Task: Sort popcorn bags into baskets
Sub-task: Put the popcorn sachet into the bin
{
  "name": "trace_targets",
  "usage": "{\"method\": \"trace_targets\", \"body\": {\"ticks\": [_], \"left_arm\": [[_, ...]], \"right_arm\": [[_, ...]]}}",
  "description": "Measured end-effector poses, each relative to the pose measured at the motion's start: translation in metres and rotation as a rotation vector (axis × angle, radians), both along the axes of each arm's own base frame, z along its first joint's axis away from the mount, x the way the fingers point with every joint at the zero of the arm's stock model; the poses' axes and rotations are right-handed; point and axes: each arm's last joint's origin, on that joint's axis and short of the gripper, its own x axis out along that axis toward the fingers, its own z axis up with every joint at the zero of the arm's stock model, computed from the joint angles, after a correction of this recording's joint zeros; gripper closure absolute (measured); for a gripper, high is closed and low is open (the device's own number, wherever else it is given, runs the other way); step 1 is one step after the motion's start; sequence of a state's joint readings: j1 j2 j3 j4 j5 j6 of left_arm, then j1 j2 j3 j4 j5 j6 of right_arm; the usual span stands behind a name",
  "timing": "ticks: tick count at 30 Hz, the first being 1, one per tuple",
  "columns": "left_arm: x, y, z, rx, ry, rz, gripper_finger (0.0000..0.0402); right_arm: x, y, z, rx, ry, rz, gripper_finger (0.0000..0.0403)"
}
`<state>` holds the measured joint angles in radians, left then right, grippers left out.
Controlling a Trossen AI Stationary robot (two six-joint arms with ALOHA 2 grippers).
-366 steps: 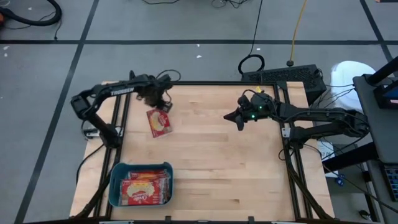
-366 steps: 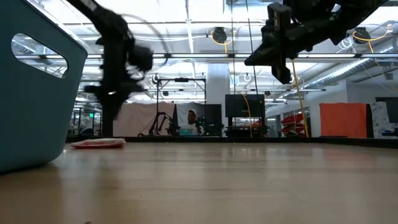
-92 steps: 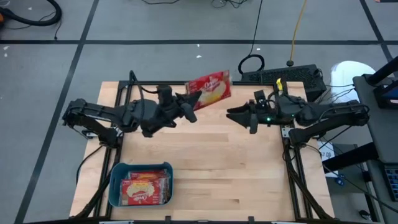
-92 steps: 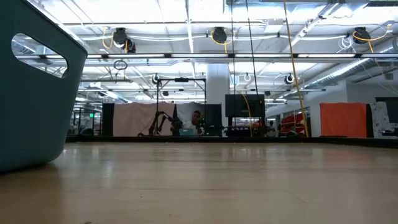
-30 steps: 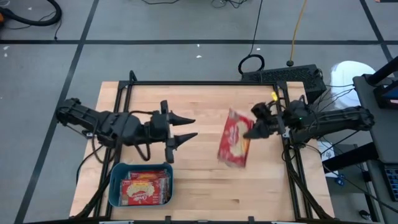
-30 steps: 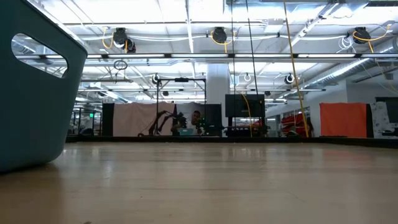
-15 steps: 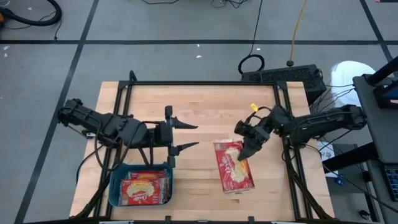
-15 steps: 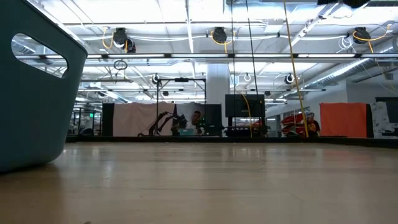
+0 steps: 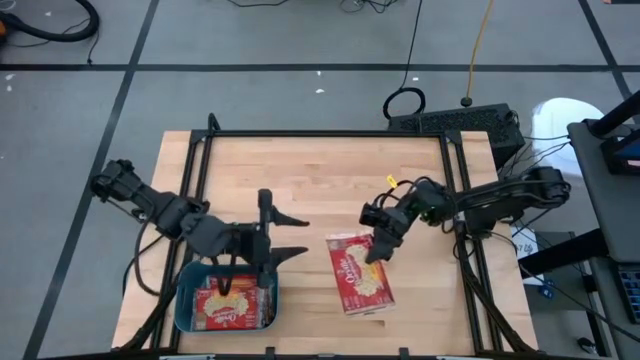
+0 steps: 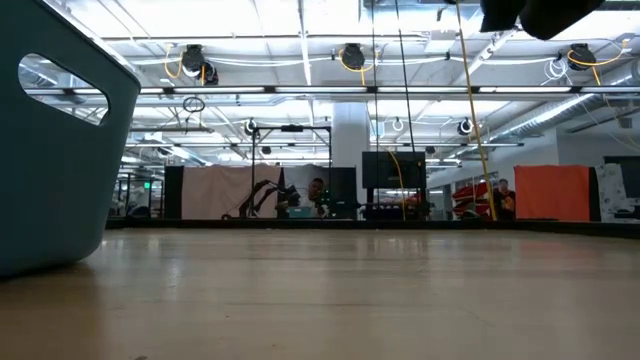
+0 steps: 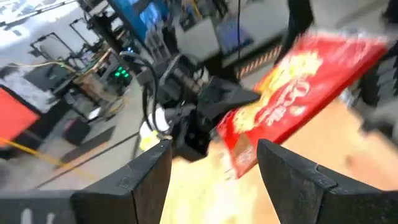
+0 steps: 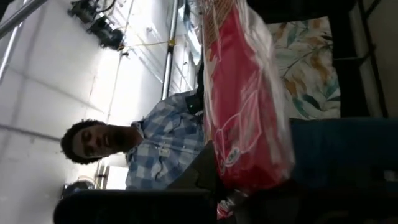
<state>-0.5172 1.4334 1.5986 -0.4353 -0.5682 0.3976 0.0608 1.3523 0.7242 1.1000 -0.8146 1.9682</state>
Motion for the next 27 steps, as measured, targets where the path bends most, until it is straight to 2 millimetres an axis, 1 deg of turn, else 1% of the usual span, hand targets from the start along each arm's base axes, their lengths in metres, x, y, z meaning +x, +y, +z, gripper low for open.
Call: {"method": "trace_targets", "body": {"ticks": [3,7,10,15,18,27], "left_arm": [[-0.006,-0.006,-0.006,0.112,0.059,0.001,0.0160],[-0.013,-0.012,-0.012,0.220,0.121,-0.039,0.0160],[-0.017,-0.017,-0.014,0.254,0.140,-0.069,0.0160],[-0.023,-0.023,-0.022,0.391,0.218,-0.160,0.0160],[-0.022,-0.022,-0.028,0.440,0.240,-0.169,0.0160],[-0.009,-0.018,-0.040,0.524,0.208,-0.226,0.0160]], "right_arm": [[0.006,0.000,-0.008,0.023,0.060,-0.002,0.0394],[0.015,0.001,-0.019,0.092,0.136,-0.071,0.0394],[0.020,0.002,-0.022,0.153,0.141,-0.106,0.0394],[0.024,0.007,-0.024,0.253,0.118,-0.201,0.0394],[0.025,0.010,-0.026,0.268,0.121,-0.229,0.0394],[0.026,0.018,-0.027,0.260,0.079,-0.343,0.0394]]}}
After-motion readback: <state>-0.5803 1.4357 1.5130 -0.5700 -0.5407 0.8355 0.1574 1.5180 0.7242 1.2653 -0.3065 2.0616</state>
